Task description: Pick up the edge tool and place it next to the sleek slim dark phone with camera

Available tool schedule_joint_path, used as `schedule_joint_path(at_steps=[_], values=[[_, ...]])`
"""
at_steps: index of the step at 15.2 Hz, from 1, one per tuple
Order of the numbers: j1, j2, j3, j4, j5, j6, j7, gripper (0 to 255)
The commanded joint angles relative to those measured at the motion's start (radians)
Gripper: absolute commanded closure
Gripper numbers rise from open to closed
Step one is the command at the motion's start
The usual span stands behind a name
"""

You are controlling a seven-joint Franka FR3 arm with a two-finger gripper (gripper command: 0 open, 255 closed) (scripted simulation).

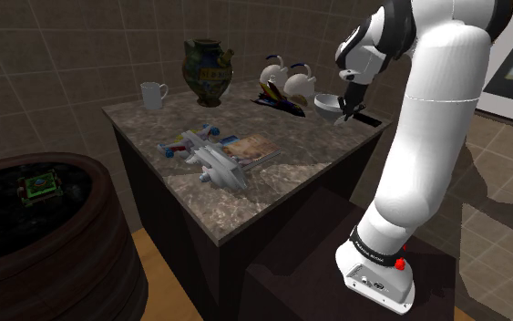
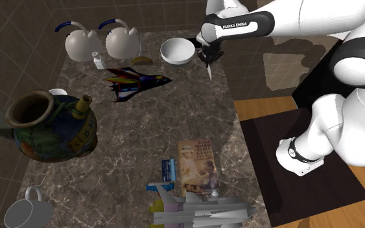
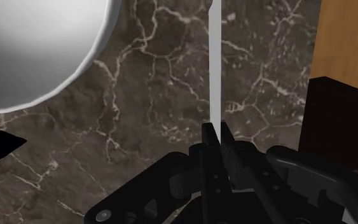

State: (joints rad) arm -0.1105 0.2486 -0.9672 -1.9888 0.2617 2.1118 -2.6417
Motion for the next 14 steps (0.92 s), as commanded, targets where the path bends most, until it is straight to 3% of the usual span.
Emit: schedule_joint_path(at_steps=[1, 12, 14], values=[[0.008, -0.016, -0.008, 0.013, -0.018, -0.023, 0.012, 255], [0.036, -0.085, -0.035, 0.094, -0.091, -0.138, 0.063, 255], [-0.029, 0.005, -0.023, 0.123, -0.009, -0.123, -0.019, 255]])
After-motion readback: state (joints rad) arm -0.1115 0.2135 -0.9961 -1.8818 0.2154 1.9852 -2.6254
